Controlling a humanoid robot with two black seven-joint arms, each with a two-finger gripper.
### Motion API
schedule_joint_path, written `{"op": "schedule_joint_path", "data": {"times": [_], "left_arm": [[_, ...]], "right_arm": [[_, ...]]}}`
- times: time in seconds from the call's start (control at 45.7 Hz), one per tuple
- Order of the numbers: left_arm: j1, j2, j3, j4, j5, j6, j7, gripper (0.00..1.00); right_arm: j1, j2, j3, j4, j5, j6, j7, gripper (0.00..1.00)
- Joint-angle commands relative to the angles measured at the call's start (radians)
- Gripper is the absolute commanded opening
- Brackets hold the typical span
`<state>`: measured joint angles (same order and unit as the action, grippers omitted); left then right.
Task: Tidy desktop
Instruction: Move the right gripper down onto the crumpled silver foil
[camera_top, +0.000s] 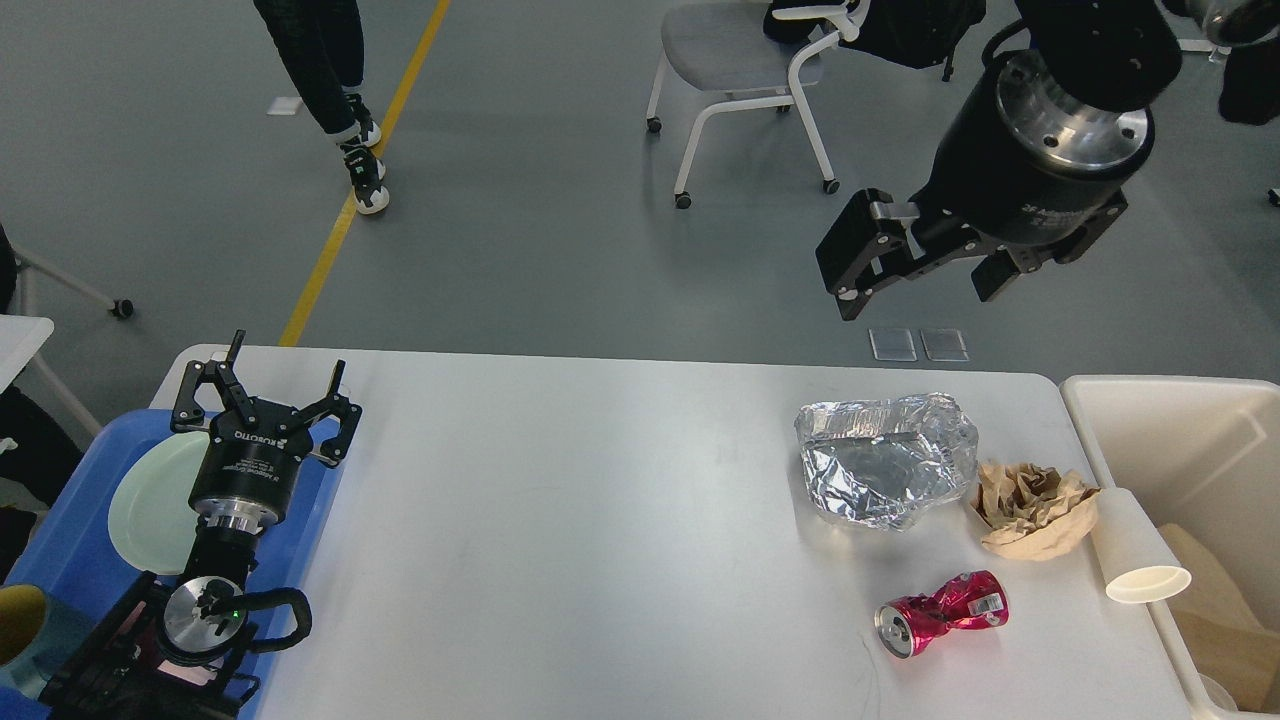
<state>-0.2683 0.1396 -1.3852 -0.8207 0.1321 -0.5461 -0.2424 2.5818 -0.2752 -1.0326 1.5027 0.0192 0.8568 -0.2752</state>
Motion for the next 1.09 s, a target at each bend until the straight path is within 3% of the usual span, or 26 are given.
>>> {"op": "schedule_joint_path", "data": {"times": [0.0, 0.263, 0.438, 0.569, 0.744, 1.073], "left_arm": [[0.0, 0.0, 0.0, 0.0, 0.0, 0.0, 0.0, 0.96], [0.0, 0.0, 0.0, 0.0, 0.0, 0.0, 0.0, 0.96], [0.0, 0.0, 0.0, 0.0, 0.0, 0.0, 0.0, 0.96], [-0.002, 0.0, 0.0, 0.0, 0.0, 0.0, 0.0, 0.96], [0.0, 0.0, 0.0, 0.0, 0.0, 0.0, 0.0, 0.96], [0.0, 0.0, 0.0, 0.0, 0.0, 0.0, 0.0, 0.96]], "right_arm": [[0.02, -0.013, 0.028, 0.045, 0.005, 0.073, 0.001, 1.0], [0.008, -0.056, -0.013, 0.039, 0.013, 0.062, -0.002, 1.0], [-0.057, -0.058, -0.115, 0.022, 0.011, -0.005, -0.001, 1.0], [-0.211, -0.056, -0.104, -0.019, 0.007, -0.111, -0.001, 1.0], [-0.515, -0.052, -0.076, -0.209, 0.025, -0.257, -0.001, 1.0], [-0.966, 0.022, -0.076, -0.55, 0.323, -0.285, -0.001, 1.0]]}}
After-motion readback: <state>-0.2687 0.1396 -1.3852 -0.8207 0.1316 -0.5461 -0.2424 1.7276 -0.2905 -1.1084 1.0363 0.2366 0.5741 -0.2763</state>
